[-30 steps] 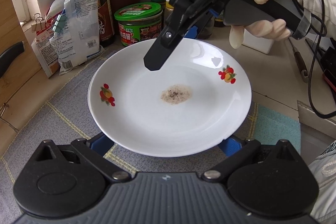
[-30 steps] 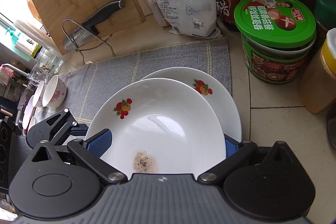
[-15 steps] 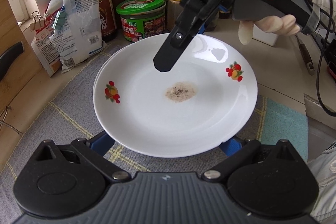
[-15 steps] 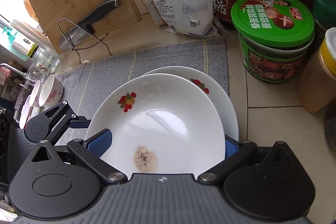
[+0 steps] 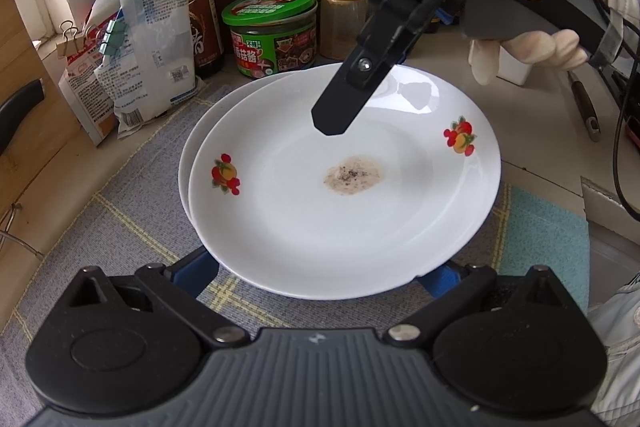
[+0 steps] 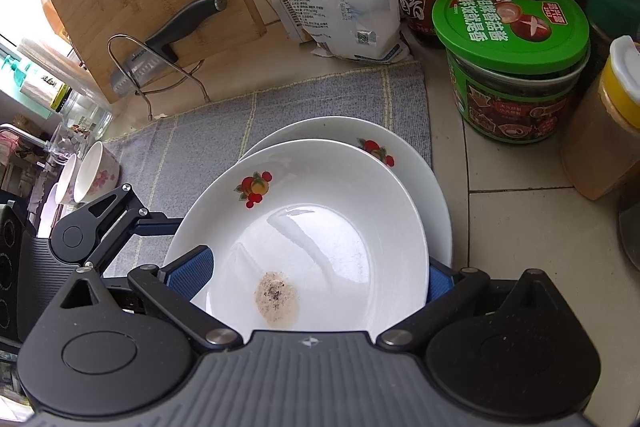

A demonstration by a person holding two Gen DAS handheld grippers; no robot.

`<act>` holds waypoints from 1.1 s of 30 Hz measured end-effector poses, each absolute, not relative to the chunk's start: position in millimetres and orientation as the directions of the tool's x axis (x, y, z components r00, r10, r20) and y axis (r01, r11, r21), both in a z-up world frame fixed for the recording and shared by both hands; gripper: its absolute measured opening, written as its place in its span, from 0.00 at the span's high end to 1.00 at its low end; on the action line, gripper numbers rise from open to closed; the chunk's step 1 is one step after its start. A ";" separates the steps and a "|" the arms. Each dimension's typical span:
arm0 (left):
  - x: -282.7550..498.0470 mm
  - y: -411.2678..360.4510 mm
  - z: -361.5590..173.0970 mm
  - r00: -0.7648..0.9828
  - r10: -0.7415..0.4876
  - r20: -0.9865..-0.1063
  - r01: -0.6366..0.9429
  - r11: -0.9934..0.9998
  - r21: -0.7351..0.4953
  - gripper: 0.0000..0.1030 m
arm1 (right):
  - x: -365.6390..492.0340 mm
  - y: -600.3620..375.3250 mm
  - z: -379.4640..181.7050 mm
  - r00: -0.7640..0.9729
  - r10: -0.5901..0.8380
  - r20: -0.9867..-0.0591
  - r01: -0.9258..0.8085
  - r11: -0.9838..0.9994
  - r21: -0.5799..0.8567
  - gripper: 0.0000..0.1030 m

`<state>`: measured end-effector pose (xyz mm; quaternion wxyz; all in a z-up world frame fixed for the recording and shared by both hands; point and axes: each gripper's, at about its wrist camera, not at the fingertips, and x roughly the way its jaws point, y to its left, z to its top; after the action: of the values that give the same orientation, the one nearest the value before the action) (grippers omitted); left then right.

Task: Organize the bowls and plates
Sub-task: 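Lower the stained plate onto the stack and open both grippers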

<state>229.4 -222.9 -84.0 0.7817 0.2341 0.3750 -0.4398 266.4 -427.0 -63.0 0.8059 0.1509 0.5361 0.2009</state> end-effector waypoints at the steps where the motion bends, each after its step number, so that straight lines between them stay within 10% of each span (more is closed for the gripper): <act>1: 229.5 -222.9 -84.1 0.333 -0.512 -0.792 0.863 0.503 0.037 0.01 | 265.5 -427.5 -63.2 0.345 0.486 -0.803 -0.158 0.874 0.460 0.00; 33: 224.1 -219.5 -79.2 0.345 -0.546 -0.764 0.874 0.483 0.049 0.01 | 231.4 -425.5 -50.4 0.381 0.434 -0.816 -0.112 0.898 0.425 0.00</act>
<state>224.1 -219.5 -79.2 0.7861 0.2333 0.3517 -0.4517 231.4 -425.5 -50.4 0.8171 0.1517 0.5305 0.1672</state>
